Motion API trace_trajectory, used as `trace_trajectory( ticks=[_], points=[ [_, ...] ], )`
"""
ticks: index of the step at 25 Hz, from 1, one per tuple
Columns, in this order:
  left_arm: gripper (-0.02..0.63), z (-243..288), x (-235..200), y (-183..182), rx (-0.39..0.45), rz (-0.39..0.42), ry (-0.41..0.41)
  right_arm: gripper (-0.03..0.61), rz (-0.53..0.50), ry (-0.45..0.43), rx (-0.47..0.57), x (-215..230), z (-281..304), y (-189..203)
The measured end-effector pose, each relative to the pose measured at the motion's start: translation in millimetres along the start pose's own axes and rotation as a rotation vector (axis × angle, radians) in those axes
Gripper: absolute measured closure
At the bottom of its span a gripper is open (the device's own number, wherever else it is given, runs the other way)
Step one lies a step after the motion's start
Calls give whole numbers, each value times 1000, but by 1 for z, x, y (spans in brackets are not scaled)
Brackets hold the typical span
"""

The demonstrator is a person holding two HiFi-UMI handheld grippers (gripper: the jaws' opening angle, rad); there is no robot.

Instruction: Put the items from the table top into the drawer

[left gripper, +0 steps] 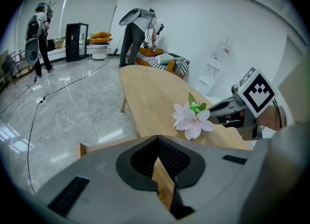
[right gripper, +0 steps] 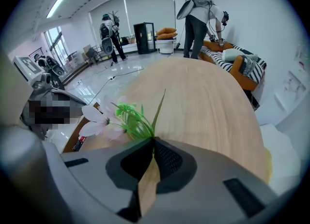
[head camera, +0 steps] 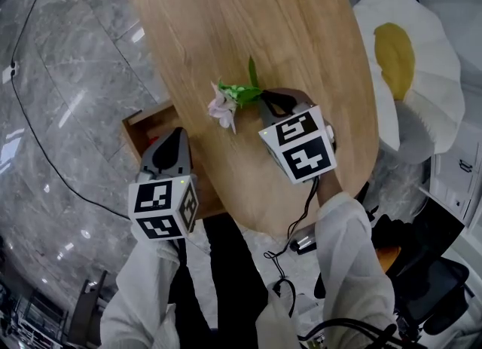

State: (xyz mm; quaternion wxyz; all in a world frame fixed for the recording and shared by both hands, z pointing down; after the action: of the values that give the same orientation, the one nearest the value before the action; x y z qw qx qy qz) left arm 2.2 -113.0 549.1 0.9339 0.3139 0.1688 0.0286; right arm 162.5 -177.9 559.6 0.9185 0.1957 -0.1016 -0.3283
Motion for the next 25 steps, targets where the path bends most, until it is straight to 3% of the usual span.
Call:
trace_trajectory(
  ticks=[10,25],
  points=[
    [620,-36,-23,14,19,21,28,511,64,34,24,-46,-17,-6],
    [620,-119,-115,51,30,43,-8,511,159,59,54,-171,-18,-17]
  ],
)
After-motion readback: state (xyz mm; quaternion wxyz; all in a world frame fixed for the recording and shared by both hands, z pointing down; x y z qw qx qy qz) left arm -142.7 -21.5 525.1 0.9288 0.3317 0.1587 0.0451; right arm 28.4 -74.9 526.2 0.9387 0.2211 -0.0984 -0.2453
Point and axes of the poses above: the fingertips, and each gripper's own axes: z forward along the fingers, x to its right, y out of its underside, the point moved 1 cm from there along -z, backward along the fingers, and after that the axes turned 2 degrees about z, right-handed, at the moved point
